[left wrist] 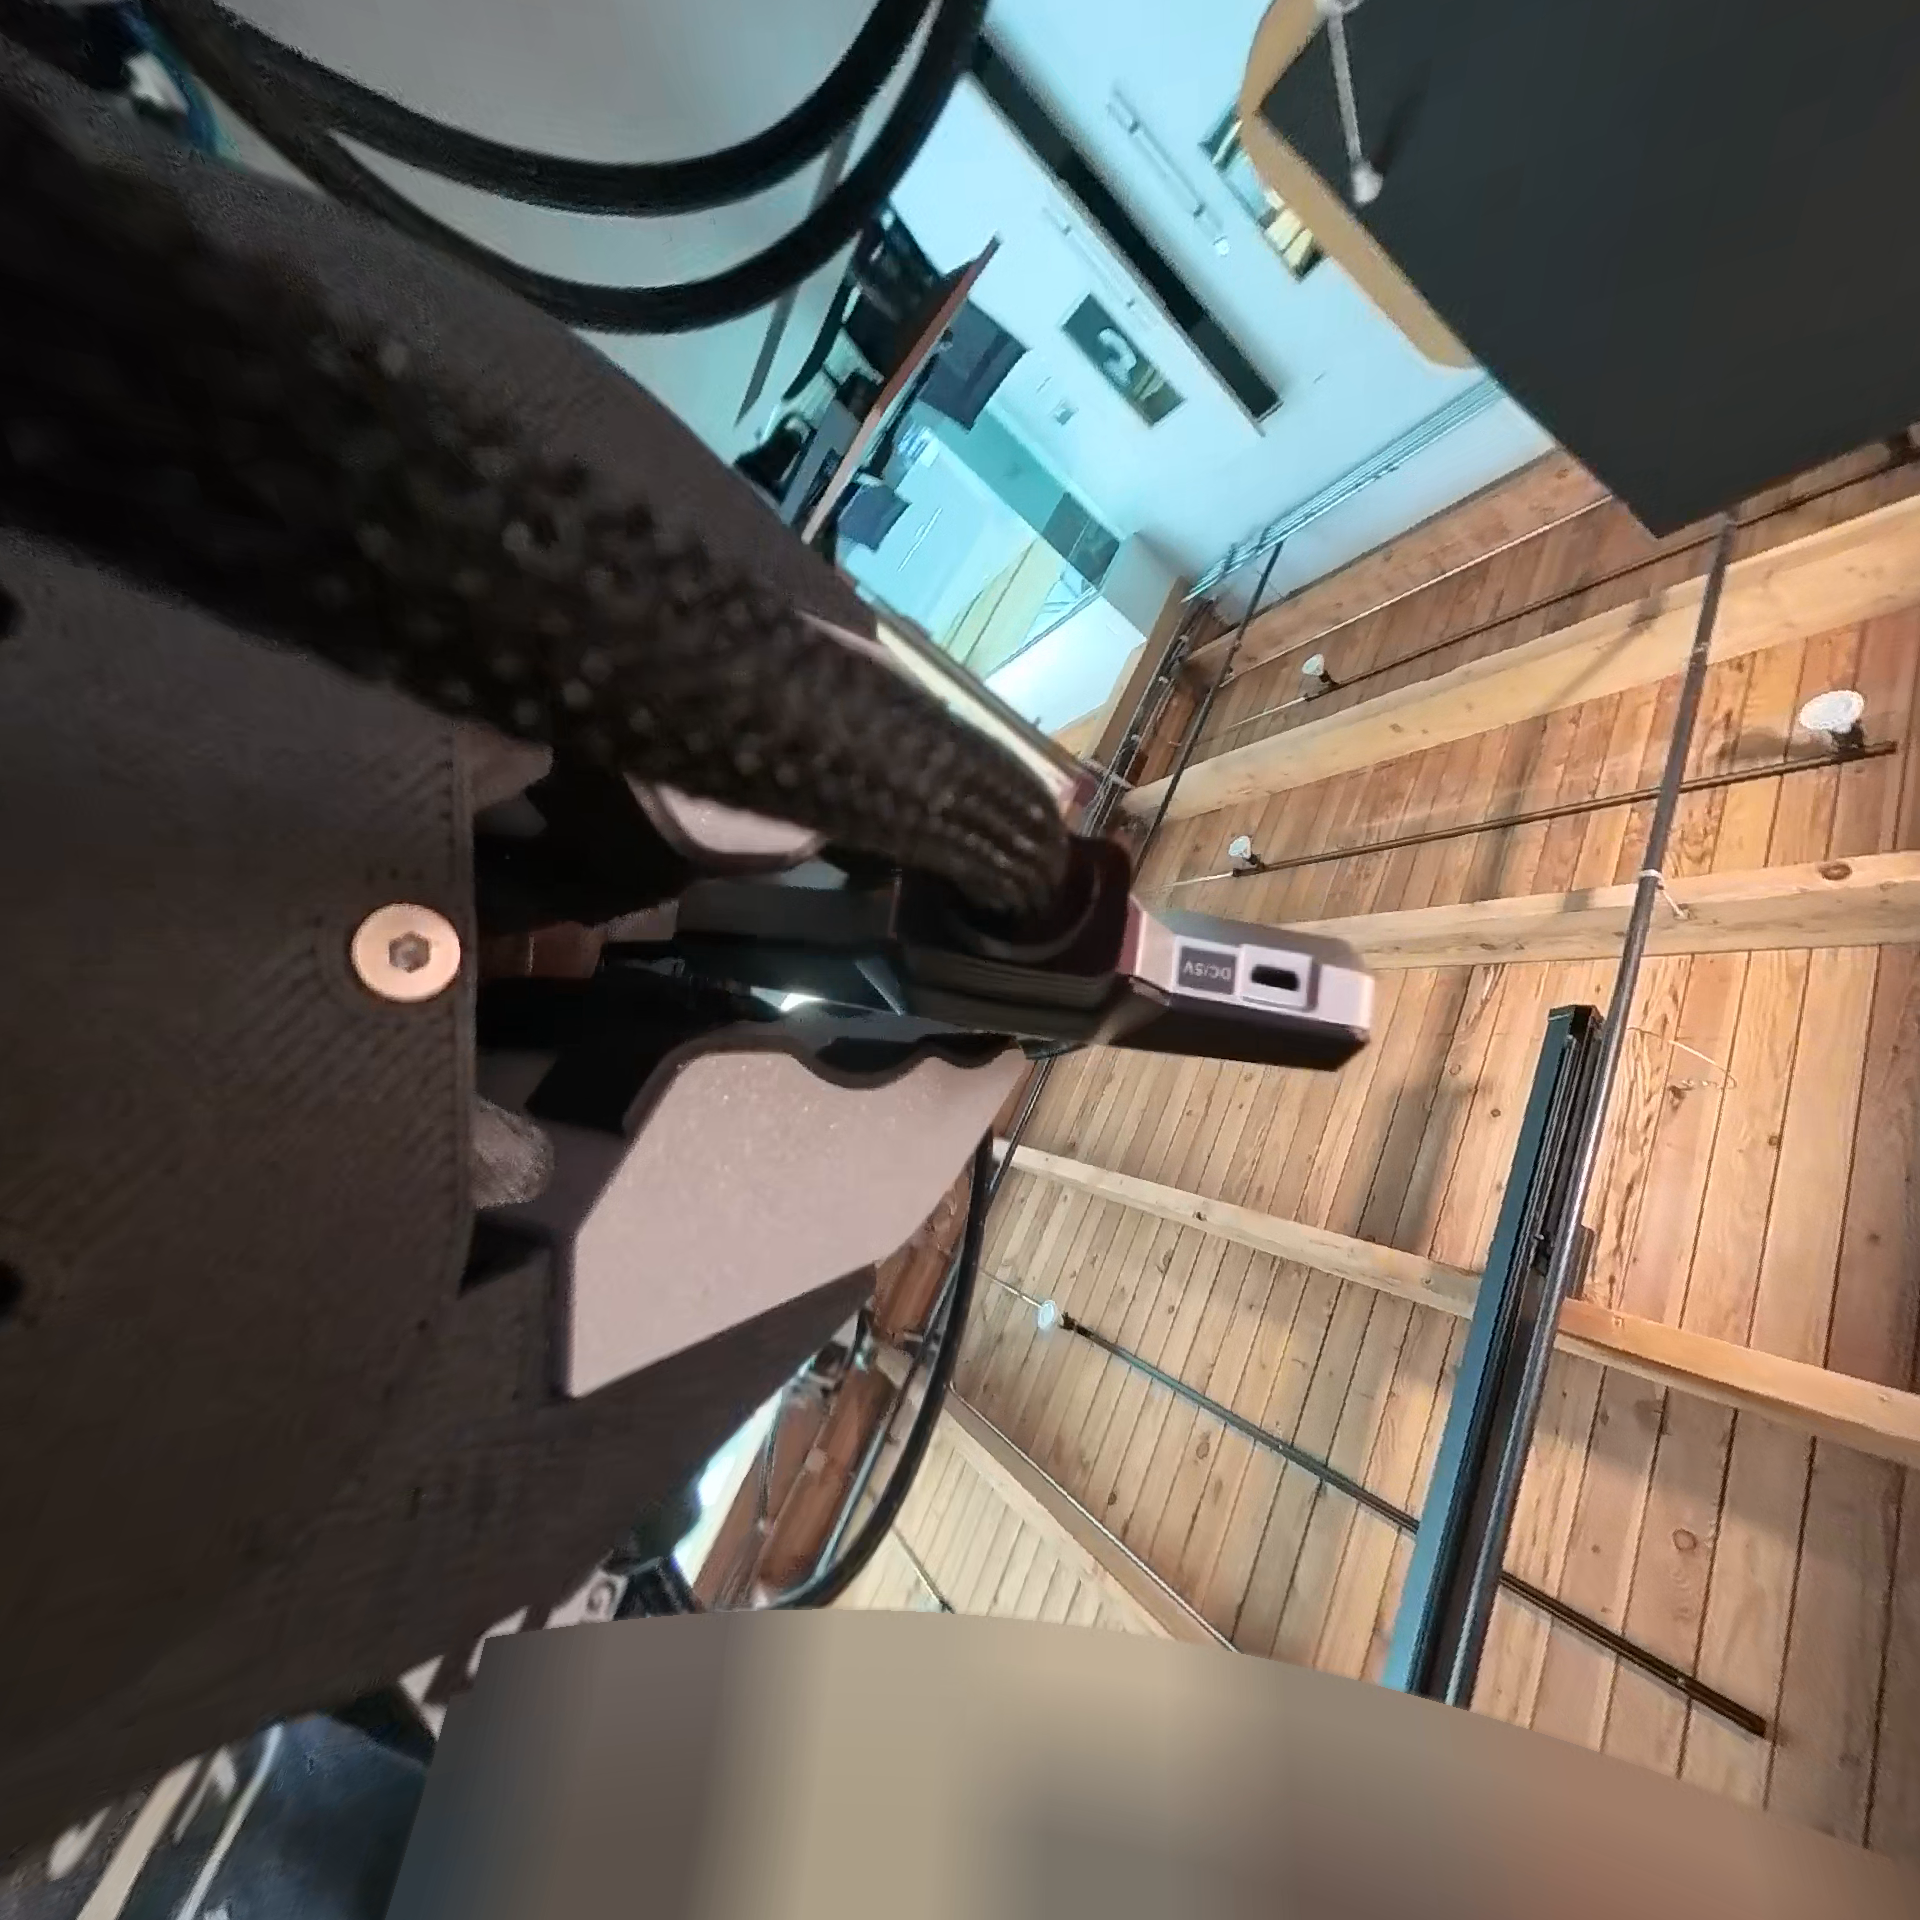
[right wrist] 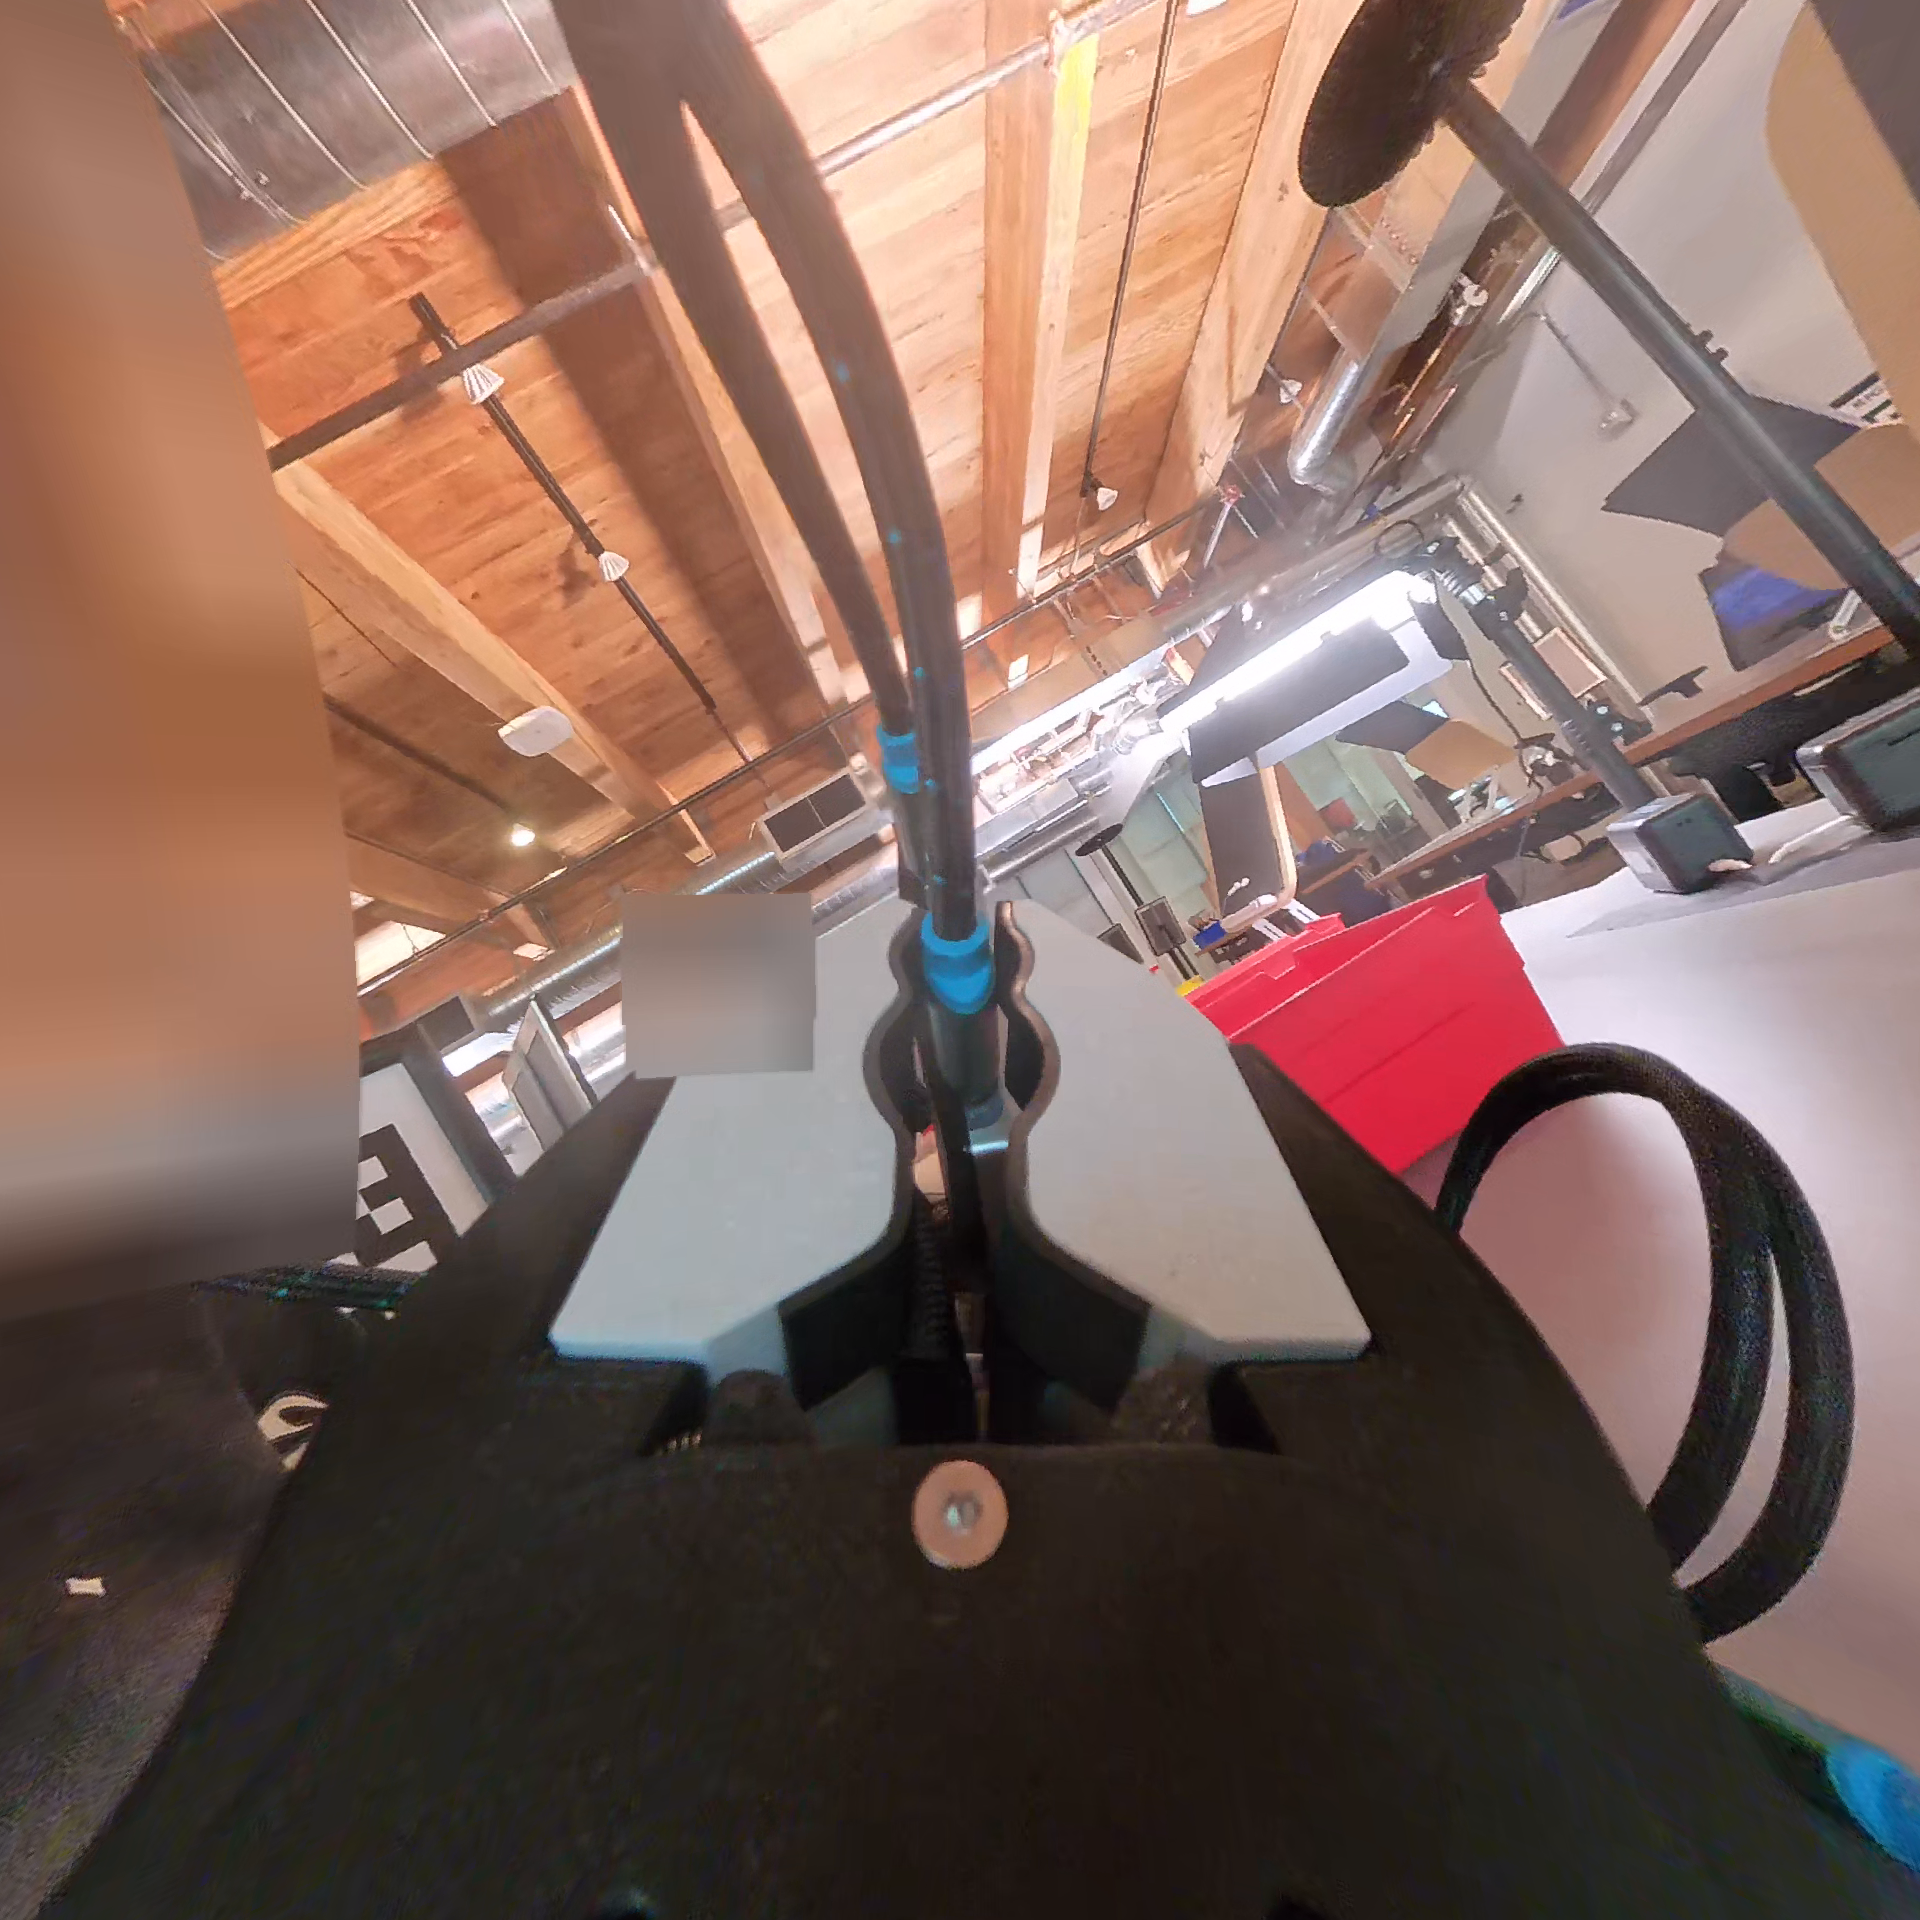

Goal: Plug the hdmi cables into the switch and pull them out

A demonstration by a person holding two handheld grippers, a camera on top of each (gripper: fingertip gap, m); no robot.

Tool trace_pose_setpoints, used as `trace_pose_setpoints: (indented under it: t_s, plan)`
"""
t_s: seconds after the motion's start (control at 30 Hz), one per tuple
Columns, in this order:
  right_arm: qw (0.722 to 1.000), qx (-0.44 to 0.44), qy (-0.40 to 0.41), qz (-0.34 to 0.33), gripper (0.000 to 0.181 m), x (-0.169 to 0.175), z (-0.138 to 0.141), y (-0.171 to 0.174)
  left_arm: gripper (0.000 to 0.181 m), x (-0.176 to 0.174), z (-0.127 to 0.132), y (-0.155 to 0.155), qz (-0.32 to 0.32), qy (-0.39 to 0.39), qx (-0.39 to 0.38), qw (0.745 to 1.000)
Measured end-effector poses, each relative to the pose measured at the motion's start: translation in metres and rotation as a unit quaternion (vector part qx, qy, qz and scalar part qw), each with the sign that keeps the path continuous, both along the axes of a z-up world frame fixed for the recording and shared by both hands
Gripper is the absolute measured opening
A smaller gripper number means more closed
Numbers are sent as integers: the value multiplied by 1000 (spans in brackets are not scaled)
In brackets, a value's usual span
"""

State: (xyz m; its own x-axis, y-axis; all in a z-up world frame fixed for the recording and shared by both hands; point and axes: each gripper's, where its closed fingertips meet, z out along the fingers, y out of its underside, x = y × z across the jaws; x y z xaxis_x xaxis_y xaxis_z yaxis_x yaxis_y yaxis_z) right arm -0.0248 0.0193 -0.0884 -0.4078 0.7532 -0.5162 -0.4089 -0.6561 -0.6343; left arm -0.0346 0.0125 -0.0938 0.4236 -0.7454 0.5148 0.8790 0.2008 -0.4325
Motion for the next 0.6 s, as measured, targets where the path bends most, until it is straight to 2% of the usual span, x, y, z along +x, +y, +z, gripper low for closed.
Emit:
trace_pose_setpoints:
  t_s: [0.03,0.1,0.17,0.3,0.43,0.6]
  plan:
    - [1000,7,-6,-4,13,0,-1,-1,26,-1,-1,1,-13,-10,-4,1000]
    - [999,34,-18,-4,19,-1,-4,-7,27,-4,-1,1,-29,-29,-7,999]
    - [998,52,-25,-21,12,-2,-5,-6,28,-4,0,0,-39,-34,-3,999]
    - [997,66,-16,-27,11,0,-1,-8,29,-1,3,-3,-29,-19,9,999]
    - [999,16,22,-27,12,7,8,2,46,3,5,-4,-14,8,14,1000]
    - [997,-71,-2,-5,12,0,-5,16,44,5,-1,2,-12,19,-11,1000]
